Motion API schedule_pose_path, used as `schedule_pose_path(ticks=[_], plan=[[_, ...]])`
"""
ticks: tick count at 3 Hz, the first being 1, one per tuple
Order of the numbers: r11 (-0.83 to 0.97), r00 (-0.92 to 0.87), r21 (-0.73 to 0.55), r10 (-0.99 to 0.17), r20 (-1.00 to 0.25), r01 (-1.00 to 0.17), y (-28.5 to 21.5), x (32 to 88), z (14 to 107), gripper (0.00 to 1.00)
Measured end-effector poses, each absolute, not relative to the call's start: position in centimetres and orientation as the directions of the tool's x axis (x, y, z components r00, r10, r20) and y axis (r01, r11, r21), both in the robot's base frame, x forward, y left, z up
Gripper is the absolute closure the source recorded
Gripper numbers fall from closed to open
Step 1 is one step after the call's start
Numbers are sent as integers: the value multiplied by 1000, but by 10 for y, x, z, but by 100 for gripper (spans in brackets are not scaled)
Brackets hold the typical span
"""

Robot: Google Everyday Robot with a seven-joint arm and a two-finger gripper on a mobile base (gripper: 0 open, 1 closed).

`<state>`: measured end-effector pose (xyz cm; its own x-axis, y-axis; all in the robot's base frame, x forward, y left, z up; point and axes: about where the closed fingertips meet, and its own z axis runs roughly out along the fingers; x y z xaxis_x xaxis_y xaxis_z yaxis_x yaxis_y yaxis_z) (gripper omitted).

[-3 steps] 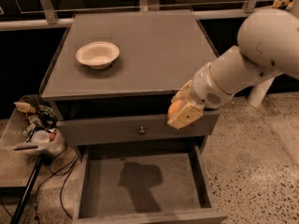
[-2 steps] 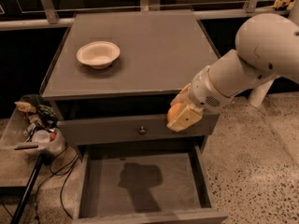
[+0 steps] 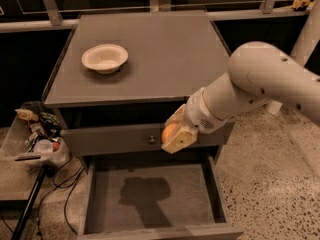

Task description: Place orange into middle drawer

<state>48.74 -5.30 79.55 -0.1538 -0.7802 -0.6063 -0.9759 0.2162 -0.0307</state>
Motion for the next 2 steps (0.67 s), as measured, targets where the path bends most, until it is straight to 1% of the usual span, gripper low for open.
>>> schedule_pose_path(ticks=[1, 2], plan=[[235, -161, -24, -734, -660, -972, -37, 484, 753, 100], [283, -180, -30, -684, -707, -959, -37, 477, 714, 100]])
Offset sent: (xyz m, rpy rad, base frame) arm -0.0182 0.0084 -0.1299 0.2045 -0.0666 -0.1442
